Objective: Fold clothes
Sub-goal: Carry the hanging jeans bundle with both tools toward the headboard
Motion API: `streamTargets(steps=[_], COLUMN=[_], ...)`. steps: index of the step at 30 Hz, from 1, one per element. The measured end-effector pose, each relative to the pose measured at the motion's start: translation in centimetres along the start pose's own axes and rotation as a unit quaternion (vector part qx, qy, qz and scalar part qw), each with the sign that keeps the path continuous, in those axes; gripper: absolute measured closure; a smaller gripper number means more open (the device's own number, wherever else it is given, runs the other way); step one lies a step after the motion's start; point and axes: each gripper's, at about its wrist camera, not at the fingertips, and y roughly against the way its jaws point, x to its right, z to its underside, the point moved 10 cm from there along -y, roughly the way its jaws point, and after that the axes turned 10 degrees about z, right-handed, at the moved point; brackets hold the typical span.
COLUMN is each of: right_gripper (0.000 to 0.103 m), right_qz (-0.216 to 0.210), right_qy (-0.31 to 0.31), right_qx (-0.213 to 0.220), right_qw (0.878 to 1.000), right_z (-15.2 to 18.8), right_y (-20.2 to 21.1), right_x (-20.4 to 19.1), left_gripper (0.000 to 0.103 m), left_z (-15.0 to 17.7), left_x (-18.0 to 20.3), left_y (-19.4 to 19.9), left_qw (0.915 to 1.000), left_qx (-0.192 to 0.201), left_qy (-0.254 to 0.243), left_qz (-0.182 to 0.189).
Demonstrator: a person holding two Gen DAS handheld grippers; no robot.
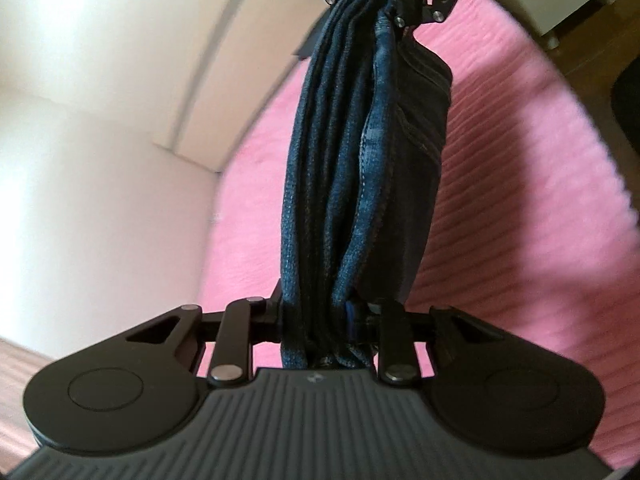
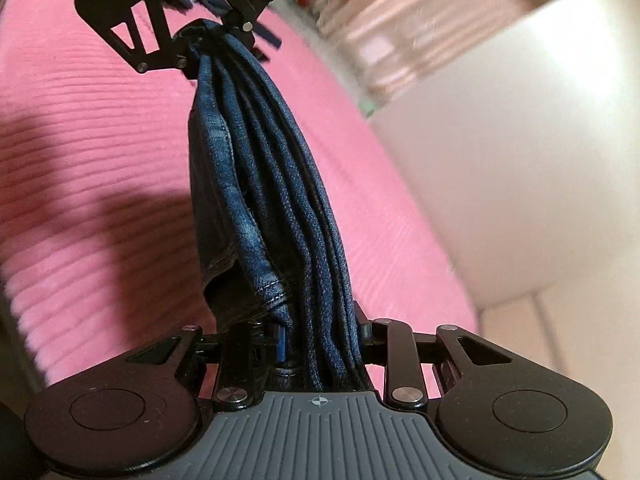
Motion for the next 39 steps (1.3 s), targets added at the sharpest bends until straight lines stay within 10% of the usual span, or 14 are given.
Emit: streamTargets(steps=[12,19,33,39], right_gripper=[0.076,0.076,0.076,0.076], right_qz=[-0.088,-0.036,0.034,0.05], right_qy=[-0.08,-0.094,-0.119,-0.121], right_qx=[-0.128,-0.173,-0.232,-0.228], right_qw=[0.985,0.98,0.965,0.965], right_z=[7.3,12.6,19.6,24.2], right_y=[9.7,11.9,10.0,7.8], right_x=[12.7,20.3,29.5,34.3], left_gripper=[0.08,0.08,0.08,0.079], left_z=[-19.4,-29.9,-38.1,-42.8], left_x=[-7.1,-11.2,-16.6,-21.3], left_y=[2.8,-0.5,-6.5,-12.6], left_qw=[0.9854,0.9841,0.9681,0.9756], left_qx=[0.009,0.057,0.154,0.142], left_qy=[-0.015,-0.039,-0.118,-0.112], left_qz=[0.169,0.164,0.159,0.125])
